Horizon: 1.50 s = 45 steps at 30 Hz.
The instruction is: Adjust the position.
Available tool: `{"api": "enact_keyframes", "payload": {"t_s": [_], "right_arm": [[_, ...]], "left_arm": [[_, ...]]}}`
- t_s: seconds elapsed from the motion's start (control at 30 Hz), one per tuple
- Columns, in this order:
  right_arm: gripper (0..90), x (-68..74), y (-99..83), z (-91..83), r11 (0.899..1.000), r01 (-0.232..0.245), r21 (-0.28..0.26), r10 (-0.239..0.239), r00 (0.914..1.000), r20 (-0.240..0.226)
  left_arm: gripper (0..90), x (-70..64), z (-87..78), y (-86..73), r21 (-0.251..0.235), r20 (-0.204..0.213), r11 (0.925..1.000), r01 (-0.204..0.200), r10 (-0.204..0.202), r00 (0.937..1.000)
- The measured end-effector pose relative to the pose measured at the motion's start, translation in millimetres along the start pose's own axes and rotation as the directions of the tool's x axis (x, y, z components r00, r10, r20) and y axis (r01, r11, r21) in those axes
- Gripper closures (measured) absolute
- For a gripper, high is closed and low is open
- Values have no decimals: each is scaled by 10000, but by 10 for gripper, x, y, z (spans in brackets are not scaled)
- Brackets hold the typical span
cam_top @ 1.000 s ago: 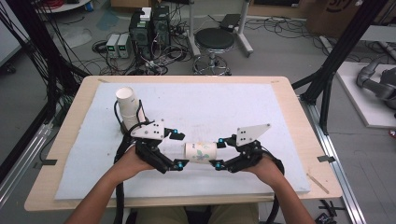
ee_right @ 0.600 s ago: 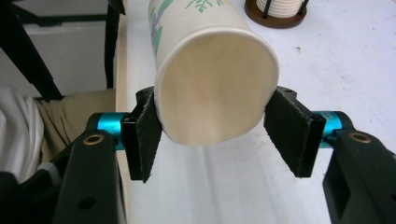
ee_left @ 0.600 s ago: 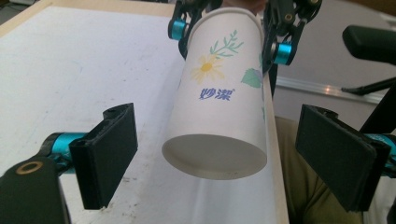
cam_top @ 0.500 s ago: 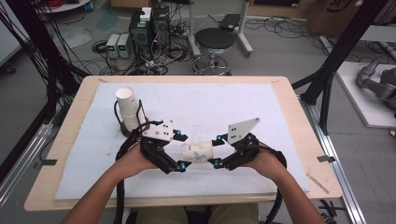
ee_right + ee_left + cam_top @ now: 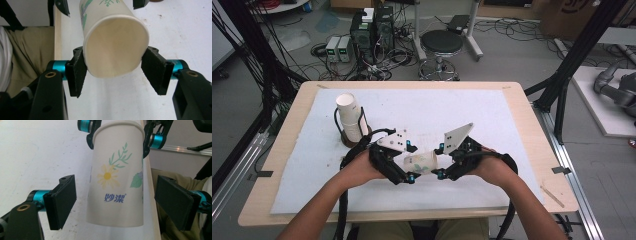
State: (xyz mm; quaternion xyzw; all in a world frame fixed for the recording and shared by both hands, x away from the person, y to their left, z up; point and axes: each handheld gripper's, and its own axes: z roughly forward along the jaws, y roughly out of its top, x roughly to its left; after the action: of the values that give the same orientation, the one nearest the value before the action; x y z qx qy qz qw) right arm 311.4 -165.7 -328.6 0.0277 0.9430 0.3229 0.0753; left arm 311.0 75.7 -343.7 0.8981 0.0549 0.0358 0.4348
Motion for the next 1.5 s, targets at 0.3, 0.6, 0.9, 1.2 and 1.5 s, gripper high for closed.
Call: {"api": "enact_keyframes", "payload": {"t_s": [0.3, 0.6, 0.9, 1.2, 1.5], "right_arm": [[391, 13, 153, 50, 9924, 507, 1119, -522, 9986, 105], [392, 35, 235, 106, 9794, 779, 1863, -796, 9968, 16], [397, 75, 271, 179, 9680, 1040, 2283, -1034, 9945, -146], [349, 65, 280, 167, 9778, 913, 1889, -877, 9958, -269], [221, -25, 113, -112, 9917, -780, -1018, 790, 9969, 60]], "left_arm": [[220, 8, 95, -10, 692, 130, 9976, -68, 59, 9999], [290, 13, 165, -12, 944, 319, 9955, -13, -17, 9995], [380, 8, 231, -8, 1262, 567, 9917, -235, 165, 9983], [388, 21, 205, -41, 935, 589, 9955, -131, 76, 9982], [369, 65, 90, -322, -499, 220, 9944, 935, -925, 9955]]}}
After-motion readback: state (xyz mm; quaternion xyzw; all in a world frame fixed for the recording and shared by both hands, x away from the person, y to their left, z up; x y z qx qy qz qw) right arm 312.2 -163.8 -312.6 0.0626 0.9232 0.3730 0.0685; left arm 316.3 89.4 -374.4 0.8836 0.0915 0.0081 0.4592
